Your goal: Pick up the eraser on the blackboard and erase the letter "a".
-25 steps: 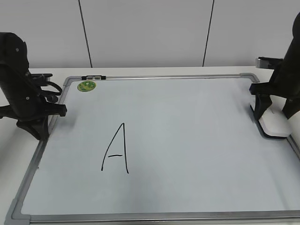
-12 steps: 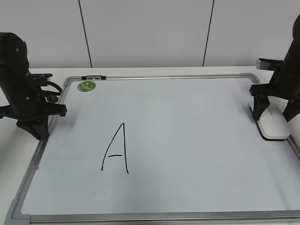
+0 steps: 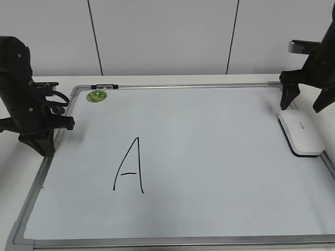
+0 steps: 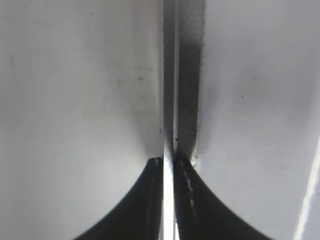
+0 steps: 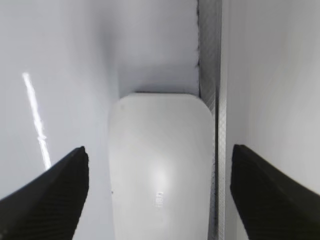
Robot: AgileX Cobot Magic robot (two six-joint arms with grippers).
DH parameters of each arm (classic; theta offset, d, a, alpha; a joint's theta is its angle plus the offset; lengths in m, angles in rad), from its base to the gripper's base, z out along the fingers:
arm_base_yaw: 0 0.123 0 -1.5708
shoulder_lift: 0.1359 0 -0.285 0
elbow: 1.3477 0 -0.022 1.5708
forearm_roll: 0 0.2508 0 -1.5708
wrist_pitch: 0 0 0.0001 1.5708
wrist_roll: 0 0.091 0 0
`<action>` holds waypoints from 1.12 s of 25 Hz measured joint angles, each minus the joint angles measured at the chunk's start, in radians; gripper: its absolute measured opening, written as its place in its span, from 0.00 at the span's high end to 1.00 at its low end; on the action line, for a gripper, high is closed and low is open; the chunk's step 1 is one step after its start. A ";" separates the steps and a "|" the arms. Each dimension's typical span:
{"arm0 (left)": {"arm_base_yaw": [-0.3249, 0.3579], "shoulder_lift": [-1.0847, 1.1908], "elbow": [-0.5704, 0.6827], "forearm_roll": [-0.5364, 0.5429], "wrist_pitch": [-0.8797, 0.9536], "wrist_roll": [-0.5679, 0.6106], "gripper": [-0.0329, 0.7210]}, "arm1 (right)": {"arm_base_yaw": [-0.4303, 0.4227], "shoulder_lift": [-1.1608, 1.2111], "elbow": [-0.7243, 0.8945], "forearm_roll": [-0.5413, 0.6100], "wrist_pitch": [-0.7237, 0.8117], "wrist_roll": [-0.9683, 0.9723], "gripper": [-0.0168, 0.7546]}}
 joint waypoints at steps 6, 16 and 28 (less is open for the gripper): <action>0.000 0.000 0.000 0.032 0.004 0.000 0.84 | 0.000 -0.034 -0.016 0.030 0.000 0.000 0.12; 0.002 -0.033 0.004 0.111 0.034 0.000 0.07 | 0.000 -0.089 -0.017 0.038 0.000 0.000 0.13; 0.002 -0.249 0.004 0.115 0.173 0.000 0.21 | -0.002 -0.266 0.007 0.109 0.010 0.025 0.28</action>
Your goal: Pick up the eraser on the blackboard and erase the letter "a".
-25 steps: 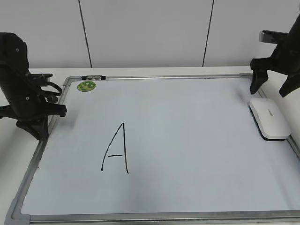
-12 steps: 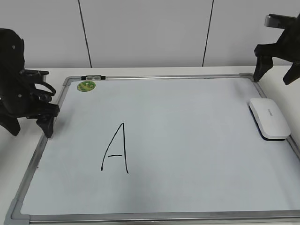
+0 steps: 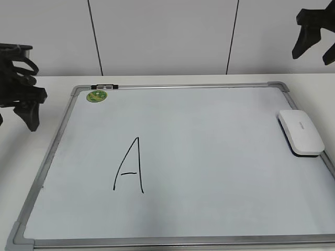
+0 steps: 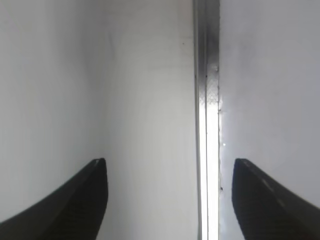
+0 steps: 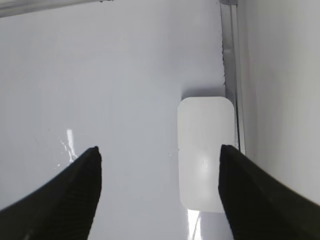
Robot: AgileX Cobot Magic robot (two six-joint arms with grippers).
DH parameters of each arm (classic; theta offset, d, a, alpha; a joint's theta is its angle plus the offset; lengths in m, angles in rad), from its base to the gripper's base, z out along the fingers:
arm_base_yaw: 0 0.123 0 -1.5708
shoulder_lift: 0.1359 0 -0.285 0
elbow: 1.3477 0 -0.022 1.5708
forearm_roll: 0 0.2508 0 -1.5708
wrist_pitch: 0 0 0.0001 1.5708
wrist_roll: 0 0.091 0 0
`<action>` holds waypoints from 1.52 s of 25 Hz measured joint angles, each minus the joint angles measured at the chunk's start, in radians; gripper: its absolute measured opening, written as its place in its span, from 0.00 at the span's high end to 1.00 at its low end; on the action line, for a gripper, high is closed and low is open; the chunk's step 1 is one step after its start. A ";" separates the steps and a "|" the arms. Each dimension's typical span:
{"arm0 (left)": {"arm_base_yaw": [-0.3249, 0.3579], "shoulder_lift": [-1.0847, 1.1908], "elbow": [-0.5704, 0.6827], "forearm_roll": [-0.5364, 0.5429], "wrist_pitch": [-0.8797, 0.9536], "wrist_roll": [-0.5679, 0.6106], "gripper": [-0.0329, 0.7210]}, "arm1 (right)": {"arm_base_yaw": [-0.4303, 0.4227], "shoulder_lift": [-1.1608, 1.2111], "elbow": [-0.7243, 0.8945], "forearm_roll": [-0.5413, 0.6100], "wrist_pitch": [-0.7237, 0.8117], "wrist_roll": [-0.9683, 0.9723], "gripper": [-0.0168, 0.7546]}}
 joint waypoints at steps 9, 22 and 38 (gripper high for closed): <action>-0.062 -0.261 0.014 0.035 0.104 -0.004 0.23 | 0.064 -0.219 0.265 0.022 0.004 0.006 0.28; -0.159 -0.751 0.434 0.073 0.069 -0.129 0.25 | 0.205 -0.618 0.631 -0.095 0.001 0.060 0.28; -0.159 -1.506 0.785 0.051 0.091 -0.100 0.25 | 0.205 -1.515 1.238 -0.108 -0.038 0.074 0.28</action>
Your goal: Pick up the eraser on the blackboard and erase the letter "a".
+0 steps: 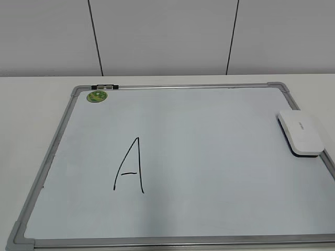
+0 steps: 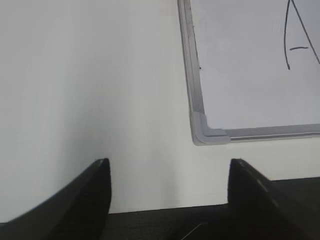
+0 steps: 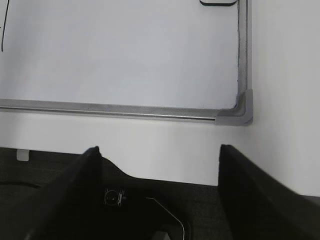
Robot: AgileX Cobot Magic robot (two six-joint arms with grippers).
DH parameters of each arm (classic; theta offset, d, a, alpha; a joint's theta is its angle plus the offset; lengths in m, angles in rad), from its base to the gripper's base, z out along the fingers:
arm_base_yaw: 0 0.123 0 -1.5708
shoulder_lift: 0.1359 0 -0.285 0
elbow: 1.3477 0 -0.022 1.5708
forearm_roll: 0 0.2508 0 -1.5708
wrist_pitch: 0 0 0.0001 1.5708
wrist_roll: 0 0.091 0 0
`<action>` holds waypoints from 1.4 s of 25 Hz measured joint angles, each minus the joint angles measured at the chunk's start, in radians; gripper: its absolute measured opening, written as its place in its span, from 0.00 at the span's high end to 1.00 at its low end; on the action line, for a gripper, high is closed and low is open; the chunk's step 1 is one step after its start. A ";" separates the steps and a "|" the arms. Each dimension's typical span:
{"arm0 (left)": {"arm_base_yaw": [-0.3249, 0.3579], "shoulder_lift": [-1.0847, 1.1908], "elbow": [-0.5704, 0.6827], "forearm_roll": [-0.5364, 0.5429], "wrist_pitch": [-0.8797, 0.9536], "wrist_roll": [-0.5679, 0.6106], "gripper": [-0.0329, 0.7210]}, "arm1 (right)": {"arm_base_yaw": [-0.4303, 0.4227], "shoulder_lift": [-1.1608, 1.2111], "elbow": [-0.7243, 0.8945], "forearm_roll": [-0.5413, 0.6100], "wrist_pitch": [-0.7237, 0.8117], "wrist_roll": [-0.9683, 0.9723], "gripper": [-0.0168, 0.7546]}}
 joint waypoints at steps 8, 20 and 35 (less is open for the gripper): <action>0.000 -0.189 0.009 -0.048 0.004 0.108 0.25 | 0.002 -0.321 0.113 -0.036 0.035 0.002 0.28; 0.000 -0.211 0.094 -0.089 -0.058 0.128 0.25 | 0.002 -0.386 0.160 -0.056 -0.039 0.002 0.28; -0.002 -0.211 0.095 -0.077 -0.063 0.171 0.25 | 0.002 -0.386 0.160 -0.056 -0.046 -0.015 0.28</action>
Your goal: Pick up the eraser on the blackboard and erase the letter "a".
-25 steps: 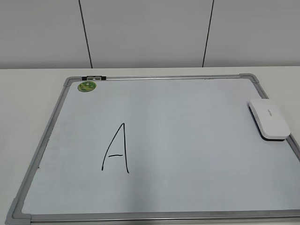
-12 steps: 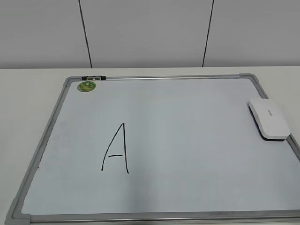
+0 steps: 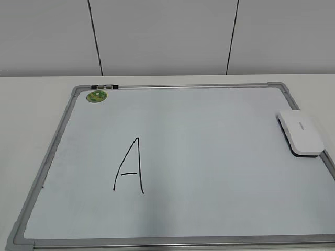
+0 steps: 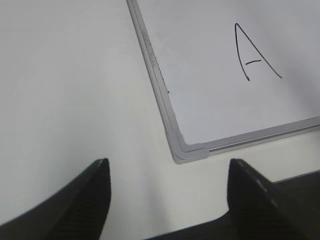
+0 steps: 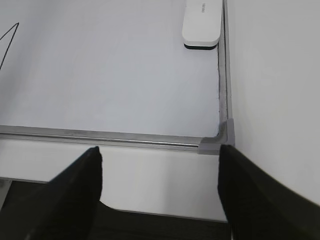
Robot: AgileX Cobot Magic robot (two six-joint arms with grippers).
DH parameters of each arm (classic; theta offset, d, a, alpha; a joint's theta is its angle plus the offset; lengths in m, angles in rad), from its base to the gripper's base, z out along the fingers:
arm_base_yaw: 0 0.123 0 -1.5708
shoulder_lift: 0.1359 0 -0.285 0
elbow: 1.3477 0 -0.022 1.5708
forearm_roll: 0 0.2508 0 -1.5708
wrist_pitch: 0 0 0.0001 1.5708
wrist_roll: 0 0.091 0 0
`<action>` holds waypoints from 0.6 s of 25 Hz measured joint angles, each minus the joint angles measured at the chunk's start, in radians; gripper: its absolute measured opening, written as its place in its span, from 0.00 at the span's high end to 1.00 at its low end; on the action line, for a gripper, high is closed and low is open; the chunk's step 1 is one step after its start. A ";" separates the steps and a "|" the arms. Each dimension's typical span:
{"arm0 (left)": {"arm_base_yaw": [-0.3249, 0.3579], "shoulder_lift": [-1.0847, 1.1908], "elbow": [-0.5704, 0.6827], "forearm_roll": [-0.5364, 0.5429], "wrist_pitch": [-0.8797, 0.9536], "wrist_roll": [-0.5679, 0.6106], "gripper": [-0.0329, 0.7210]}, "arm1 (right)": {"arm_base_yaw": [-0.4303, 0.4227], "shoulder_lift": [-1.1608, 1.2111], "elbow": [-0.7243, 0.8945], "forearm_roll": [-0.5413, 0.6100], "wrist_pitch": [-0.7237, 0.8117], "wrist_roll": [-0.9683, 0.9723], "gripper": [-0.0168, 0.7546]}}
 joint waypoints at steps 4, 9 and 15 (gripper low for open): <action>0.000 0.000 0.000 0.000 -0.002 0.018 0.25 | 0.000 0.000 0.000 0.000 0.000 -0.006 0.28; 0.000 0.000 0.000 0.000 -0.002 0.021 0.25 | 0.000 0.000 0.000 0.003 0.000 -0.006 0.28; 0.000 0.000 0.000 0.000 -0.002 0.021 0.27 | 0.000 0.000 0.000 0.003 -0.002 -0.011 0.28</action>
